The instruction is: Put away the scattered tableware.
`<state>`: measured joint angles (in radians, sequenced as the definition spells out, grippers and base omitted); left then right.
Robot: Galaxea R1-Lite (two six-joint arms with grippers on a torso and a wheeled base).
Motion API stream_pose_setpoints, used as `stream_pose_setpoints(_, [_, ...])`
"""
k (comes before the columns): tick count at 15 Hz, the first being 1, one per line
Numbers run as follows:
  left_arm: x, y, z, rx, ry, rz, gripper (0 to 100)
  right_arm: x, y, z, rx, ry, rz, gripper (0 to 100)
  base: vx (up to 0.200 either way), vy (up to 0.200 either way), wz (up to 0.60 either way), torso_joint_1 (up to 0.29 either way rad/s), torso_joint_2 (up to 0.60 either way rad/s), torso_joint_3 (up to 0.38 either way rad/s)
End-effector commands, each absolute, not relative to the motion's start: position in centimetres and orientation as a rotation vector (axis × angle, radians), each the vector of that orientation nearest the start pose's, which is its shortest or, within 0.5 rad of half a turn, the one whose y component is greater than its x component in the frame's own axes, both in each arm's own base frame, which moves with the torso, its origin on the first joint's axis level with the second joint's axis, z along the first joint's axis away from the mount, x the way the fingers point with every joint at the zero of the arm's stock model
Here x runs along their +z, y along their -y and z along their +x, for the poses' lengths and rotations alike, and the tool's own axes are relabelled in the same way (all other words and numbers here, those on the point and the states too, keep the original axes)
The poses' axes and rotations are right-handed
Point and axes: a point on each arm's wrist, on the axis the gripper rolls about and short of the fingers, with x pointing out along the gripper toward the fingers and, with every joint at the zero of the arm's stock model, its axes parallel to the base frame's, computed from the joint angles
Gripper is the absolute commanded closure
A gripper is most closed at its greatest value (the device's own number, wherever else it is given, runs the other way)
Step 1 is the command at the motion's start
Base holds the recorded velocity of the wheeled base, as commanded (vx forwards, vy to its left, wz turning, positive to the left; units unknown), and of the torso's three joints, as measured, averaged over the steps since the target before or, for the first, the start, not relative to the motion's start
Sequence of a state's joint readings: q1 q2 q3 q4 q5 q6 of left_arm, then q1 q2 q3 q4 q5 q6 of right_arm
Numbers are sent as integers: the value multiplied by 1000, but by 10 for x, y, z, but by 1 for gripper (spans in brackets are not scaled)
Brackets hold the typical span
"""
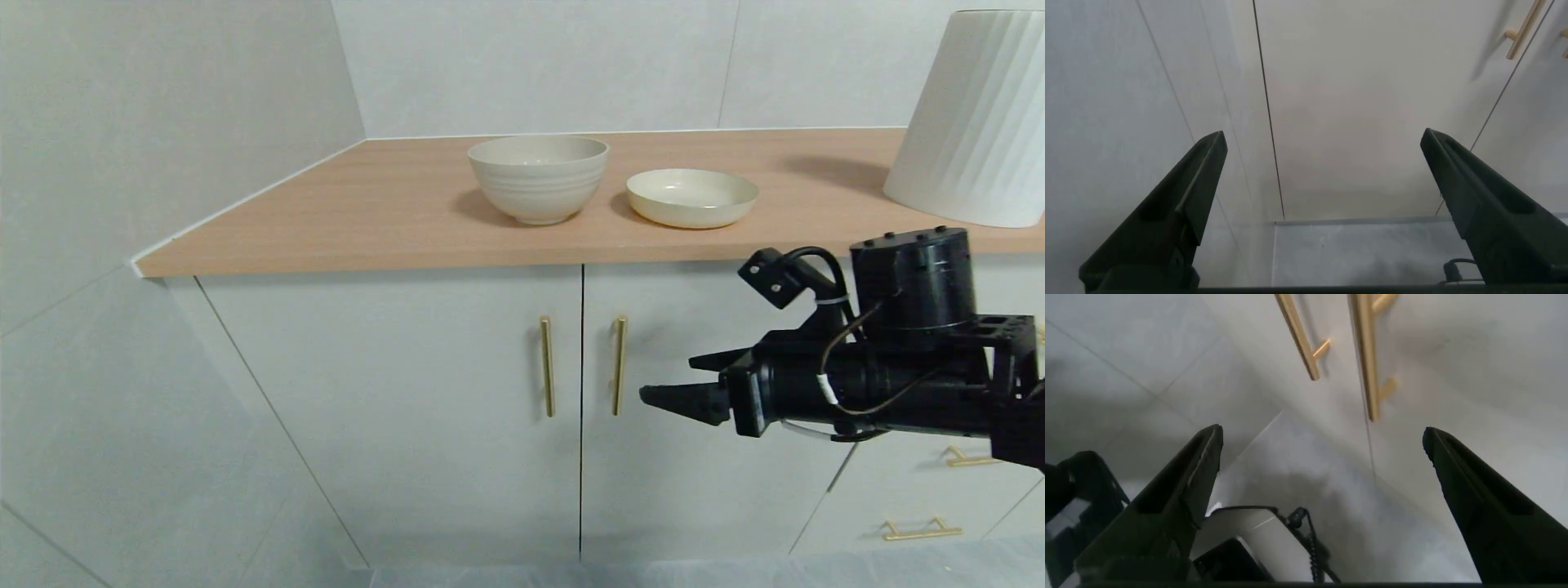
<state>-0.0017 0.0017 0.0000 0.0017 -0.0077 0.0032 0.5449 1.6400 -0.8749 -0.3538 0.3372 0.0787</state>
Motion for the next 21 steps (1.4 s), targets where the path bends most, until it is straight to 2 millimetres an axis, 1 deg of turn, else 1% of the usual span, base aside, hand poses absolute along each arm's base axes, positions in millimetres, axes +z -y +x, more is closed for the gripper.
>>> stream_pose_setpoints(1, [75,0,-23,-9,-3,3,0,172,-175,260,868,-520,19,0,0,0,0,0,0,0])
stream_pose_setpoints(2, [75,0,-23,-9,-3,3,0,164,-182,265,874,-521,32,0,0,0,0,0,0,0])
stream_pose_setpoints(4, [75,0,-23,-9,-3,3,0,155,-193,270,885,-498,59,0,0,0,0,0,0,0])
stream_pose_setpoints(9, [75,0,-23,-9,-3,3,0,149,-199,279,881,-452,126,0,0,0,0,0,0,0])
stream_pose_setpoints(14, [75,0,-23,-9,-3,3,0,141,-206,287,885,-414,143,0,0,0,0,0,0,0])
stream_pose_setpoints(17, [75,0,-23,-9,-3,3,0,139,-213,287,897,-404,168,0,0,0,0,0,0,0])
stream_pose_setpoints(19, [75,0,-23,-9,-3,3,0,133,-217,291,900,-380,179,0,0,0,0,0,0,0])
stream_pose_setpoints(21, [75,0,-23,-9,-3,3,0,133,-220,291,906,-376,203,0,0,0,0,0,0,0])
